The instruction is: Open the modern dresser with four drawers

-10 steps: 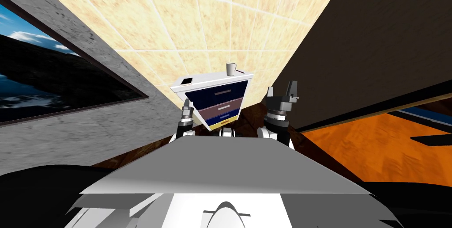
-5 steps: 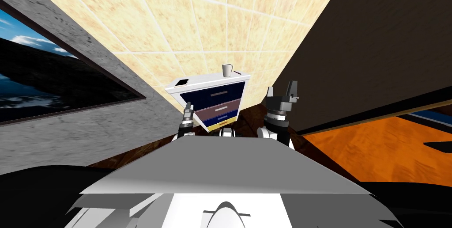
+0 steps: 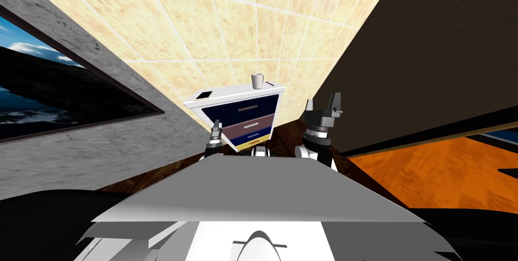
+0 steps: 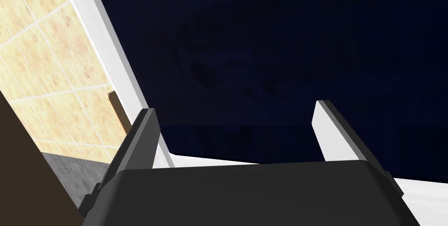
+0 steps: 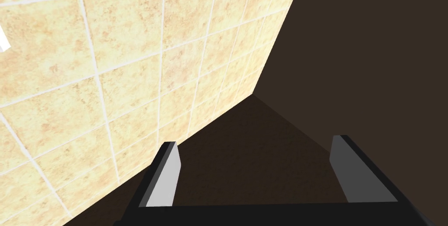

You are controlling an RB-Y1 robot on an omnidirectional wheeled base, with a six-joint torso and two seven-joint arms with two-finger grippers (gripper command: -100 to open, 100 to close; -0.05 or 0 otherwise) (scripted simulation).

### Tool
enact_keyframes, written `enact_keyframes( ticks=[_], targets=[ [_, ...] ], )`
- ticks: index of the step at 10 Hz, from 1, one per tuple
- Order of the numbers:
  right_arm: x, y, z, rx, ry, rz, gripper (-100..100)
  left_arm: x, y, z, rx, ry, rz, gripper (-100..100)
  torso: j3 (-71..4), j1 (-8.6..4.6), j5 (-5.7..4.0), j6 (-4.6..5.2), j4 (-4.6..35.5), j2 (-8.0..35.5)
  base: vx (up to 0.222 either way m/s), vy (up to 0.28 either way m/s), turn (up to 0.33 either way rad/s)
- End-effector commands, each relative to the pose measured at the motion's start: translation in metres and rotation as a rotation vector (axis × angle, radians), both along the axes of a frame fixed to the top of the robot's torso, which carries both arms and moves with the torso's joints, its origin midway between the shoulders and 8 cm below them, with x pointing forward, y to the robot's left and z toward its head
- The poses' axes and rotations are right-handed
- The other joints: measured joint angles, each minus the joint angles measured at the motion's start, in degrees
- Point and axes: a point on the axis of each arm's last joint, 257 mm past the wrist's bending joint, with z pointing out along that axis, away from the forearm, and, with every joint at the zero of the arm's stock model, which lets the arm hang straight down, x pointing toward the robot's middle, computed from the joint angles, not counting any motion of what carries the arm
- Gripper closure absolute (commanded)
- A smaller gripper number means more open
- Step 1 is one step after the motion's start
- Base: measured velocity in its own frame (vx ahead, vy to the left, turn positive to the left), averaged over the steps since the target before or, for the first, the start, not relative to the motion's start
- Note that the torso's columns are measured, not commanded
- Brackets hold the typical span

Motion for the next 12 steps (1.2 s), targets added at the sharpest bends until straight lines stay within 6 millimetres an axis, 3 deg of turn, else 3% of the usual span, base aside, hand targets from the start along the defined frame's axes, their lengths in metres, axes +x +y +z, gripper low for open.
enact_keyframes(
  ticks=[1,12],
  targets=[
    [0.0,0.0,0.0,0.0,0.0,0.0,0,0.002,0.006,-0.021,-0.007,0.041,0.008,-100,0.0,-0.03,0.03,0.02,0.0,-0.1,0.03,-0.061,0.028],
    [0.0,0.0,0.0,0.0,0.0,0.0,0,-0.01,0.026,-0.089,-0.031,0.148,0.061,-100,0.1,0.04,0.08,0.07,0.1,0.1,0.034,-0.068,0.021]
  ],
)
